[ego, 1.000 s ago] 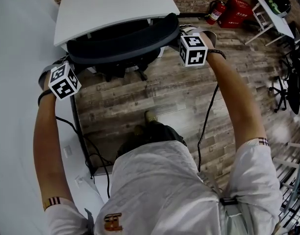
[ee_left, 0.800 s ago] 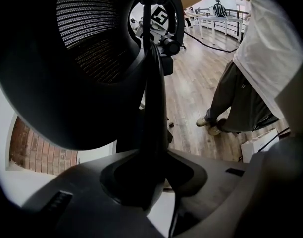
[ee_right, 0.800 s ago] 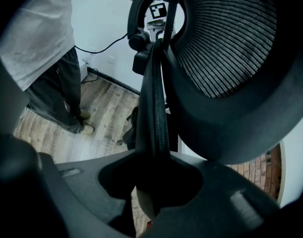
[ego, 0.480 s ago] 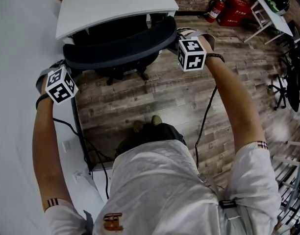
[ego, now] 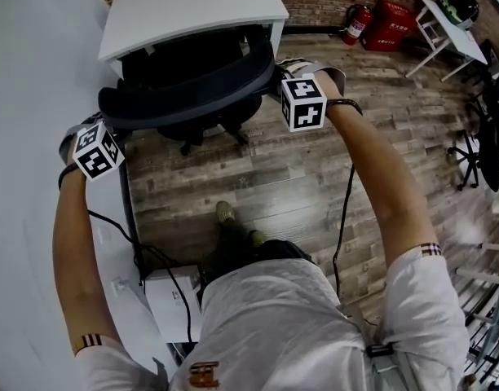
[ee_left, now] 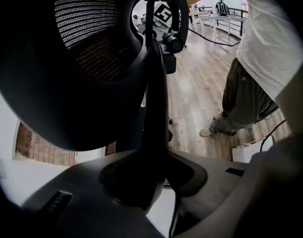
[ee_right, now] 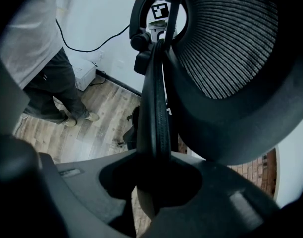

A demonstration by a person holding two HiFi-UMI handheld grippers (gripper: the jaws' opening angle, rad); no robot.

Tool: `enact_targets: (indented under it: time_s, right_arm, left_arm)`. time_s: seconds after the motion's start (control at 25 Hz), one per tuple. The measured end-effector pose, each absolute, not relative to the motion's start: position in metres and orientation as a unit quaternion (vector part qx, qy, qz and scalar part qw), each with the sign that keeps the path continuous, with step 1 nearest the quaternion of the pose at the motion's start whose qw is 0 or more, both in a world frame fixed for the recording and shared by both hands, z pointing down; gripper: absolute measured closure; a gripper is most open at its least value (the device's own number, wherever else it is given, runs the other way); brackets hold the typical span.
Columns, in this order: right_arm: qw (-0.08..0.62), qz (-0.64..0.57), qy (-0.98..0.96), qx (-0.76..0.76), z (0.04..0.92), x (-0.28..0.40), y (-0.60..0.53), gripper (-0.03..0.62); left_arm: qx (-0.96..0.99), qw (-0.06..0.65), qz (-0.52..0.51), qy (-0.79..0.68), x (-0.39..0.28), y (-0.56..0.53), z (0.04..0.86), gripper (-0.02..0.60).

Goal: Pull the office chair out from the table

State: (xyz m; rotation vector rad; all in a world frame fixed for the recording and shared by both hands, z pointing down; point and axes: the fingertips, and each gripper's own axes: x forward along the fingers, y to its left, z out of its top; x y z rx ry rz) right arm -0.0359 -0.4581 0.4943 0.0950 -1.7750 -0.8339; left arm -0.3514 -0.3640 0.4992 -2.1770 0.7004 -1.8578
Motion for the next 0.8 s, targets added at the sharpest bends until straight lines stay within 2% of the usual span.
enact_targets:
  time_s: [0.8]
  right_arm:
    - [0.555,-0.357,-0.75,0.053,0.491,0.008,-0.319,0.508]
  left_arm:
    - [-0.739,0.109,-0.62,0.24,-0.308,-0.229,0.495,0.465]
